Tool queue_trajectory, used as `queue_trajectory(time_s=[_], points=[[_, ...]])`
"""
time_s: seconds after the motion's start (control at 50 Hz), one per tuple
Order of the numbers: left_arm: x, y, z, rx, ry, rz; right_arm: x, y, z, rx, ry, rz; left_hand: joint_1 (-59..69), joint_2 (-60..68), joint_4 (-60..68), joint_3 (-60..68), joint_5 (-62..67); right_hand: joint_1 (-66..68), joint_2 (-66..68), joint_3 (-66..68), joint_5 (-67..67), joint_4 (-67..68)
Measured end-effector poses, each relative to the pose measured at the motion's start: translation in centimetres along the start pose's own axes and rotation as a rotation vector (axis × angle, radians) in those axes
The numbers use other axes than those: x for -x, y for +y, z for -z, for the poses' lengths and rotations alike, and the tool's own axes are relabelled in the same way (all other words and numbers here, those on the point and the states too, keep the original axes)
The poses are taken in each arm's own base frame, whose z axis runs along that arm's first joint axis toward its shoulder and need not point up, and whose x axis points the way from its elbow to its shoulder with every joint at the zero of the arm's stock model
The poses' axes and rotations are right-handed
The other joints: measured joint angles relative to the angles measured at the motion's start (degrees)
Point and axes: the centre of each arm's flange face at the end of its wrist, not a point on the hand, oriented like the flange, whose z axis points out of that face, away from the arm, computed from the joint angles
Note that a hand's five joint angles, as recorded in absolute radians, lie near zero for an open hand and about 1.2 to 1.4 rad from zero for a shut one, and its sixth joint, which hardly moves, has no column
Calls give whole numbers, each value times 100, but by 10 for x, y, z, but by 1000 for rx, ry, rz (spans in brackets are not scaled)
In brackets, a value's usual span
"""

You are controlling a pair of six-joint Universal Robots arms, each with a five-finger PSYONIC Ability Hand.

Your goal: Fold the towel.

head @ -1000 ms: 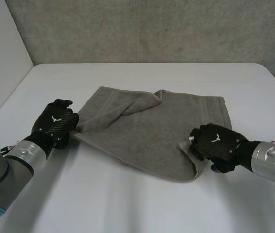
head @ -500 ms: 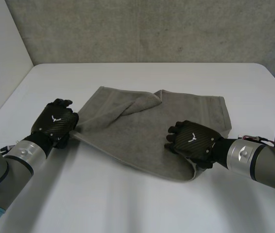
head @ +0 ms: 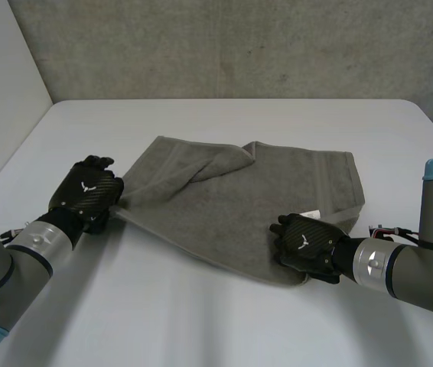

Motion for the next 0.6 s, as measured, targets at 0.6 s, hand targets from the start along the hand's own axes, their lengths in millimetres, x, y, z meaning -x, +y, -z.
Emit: queue_trajectory(time_s=[0.6], points=[[1,-16,14,29,19,25,-34,29,63,128,245,-583,0,22,0,0,0,2059,2066,0,2248,0]])
